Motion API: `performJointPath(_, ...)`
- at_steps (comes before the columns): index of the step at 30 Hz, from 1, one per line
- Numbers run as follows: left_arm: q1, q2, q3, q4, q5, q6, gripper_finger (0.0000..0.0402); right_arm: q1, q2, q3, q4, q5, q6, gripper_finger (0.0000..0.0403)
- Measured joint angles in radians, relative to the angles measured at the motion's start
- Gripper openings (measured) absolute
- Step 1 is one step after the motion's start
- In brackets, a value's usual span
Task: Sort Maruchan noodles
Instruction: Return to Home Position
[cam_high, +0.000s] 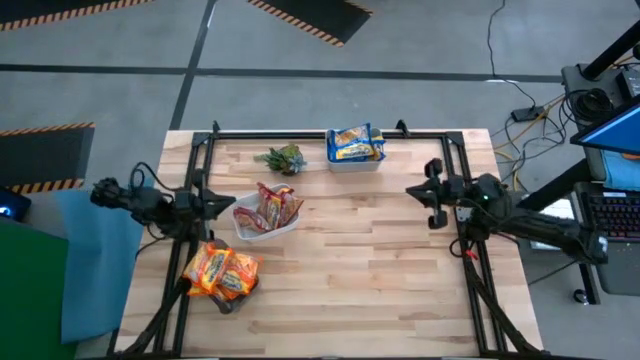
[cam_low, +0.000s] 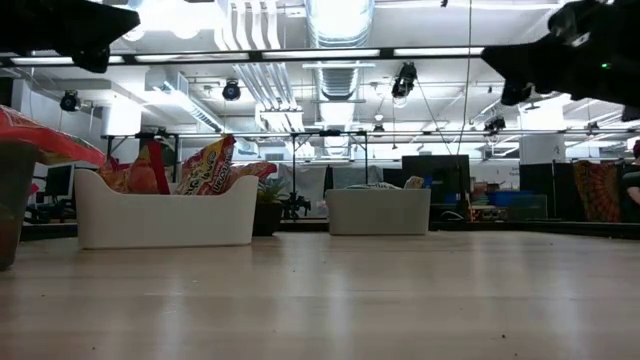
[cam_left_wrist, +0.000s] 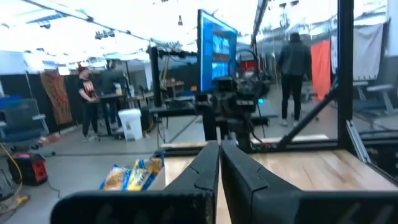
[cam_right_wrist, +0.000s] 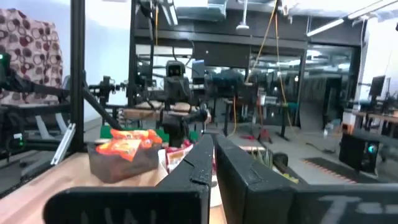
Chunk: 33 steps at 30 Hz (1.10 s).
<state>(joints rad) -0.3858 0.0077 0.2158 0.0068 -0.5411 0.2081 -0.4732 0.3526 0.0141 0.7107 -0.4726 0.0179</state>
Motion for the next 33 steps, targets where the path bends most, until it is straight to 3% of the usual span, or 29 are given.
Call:
performJointPath(7, 0.003, -0.007, -0.067, 0.018, -0.019, 0.042, 0.0000, 0.007, -0.234, -0.002, -0.183, -0.003, -0.003, 0.0009)
performJointPath(13, 0.004, -0.008, -0.143, 0.109, -0.032, 0.074, 0.0000, 0.007, -0.346, -0.002, -0.254, 0.000, -0.024, 0.0009)
performJointPath(16, 0.004, -0.008, -0.169, 0.140, -0.077, 0.053, 0.0000, 0.006, -0.349, -0.002, -0.290, 0.001, -0.015, 0.0009)
performJointPath(22, 0.005, -0.007, -0.188, 0.187, -0.297, 0.043, 0.0000, 0.006, -0.302, -0.002, -0.432, 0.005, -0.093, 0.0009)
performJointPath(28, 0.005, 0.006, -0.182, 0.180, -0.311, 0.045, 0.0000, 0.006, -0.261, -0.003, -0.586, 0.005, -0.138, 0.0009)
performJointPath(33, 0.005, 0.012, -0.182, 0.178, -0.313, 0.045, 0.0000, 0.006, -0.234, -0.002, -0.641, 0.005, -0.061, 0.0009)
